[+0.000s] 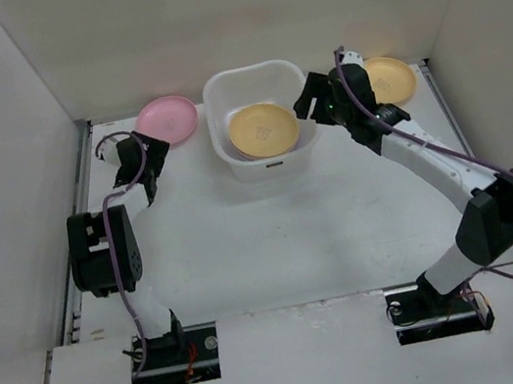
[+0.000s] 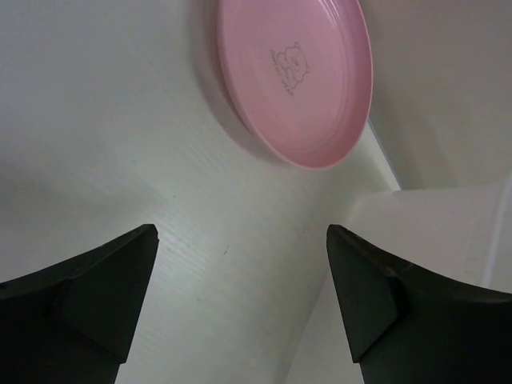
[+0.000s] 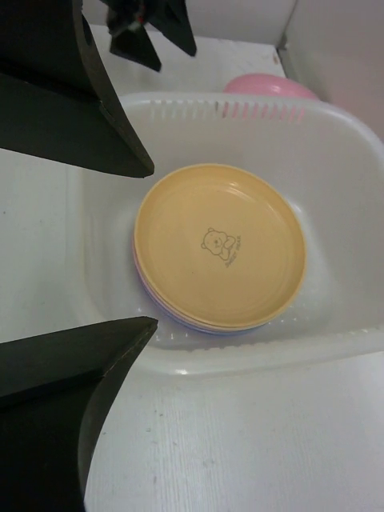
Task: Place the plates into the plastic bin on the countertop
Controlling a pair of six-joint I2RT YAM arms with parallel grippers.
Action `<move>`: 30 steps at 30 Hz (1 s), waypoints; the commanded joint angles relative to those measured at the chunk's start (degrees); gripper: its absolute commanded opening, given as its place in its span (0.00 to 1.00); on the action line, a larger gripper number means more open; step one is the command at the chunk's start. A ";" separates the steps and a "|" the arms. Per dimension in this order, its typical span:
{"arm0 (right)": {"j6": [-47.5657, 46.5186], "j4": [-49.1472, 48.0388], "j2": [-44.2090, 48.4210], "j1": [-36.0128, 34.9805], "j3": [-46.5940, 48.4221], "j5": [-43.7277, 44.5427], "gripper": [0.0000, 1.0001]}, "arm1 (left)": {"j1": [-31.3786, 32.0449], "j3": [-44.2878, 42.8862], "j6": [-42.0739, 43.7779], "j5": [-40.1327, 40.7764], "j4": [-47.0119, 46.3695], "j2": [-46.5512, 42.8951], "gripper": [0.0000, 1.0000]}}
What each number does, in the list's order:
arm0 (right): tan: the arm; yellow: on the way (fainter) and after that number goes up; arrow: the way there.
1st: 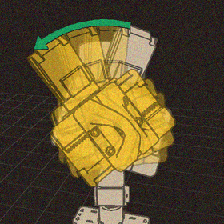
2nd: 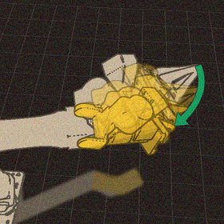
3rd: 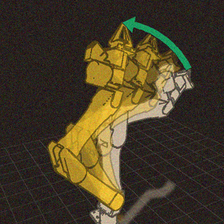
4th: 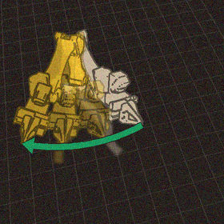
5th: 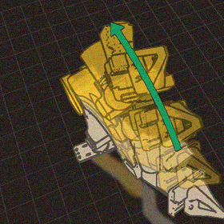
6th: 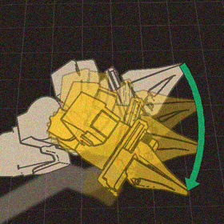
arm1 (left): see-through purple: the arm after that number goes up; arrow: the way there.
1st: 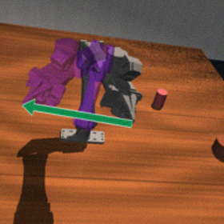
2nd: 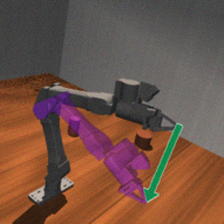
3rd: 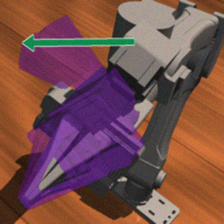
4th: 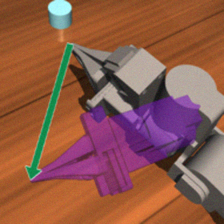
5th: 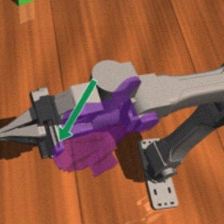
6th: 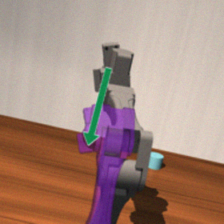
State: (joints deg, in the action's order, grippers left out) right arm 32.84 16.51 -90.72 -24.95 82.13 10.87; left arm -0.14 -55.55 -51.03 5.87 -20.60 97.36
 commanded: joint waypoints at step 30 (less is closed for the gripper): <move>1.00 -15.10 12.49 10.84 -20.60 -2.88 0.76 | -4.56 -30.75 -15.86 -6.31 0.21 33.42 0.38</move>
State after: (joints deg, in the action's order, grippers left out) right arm 32.91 5.43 -80.66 -15.53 62.48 8.12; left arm -4.60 -84.05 -65.01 0.12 -22.90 129.43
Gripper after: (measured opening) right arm 0.763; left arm 0.401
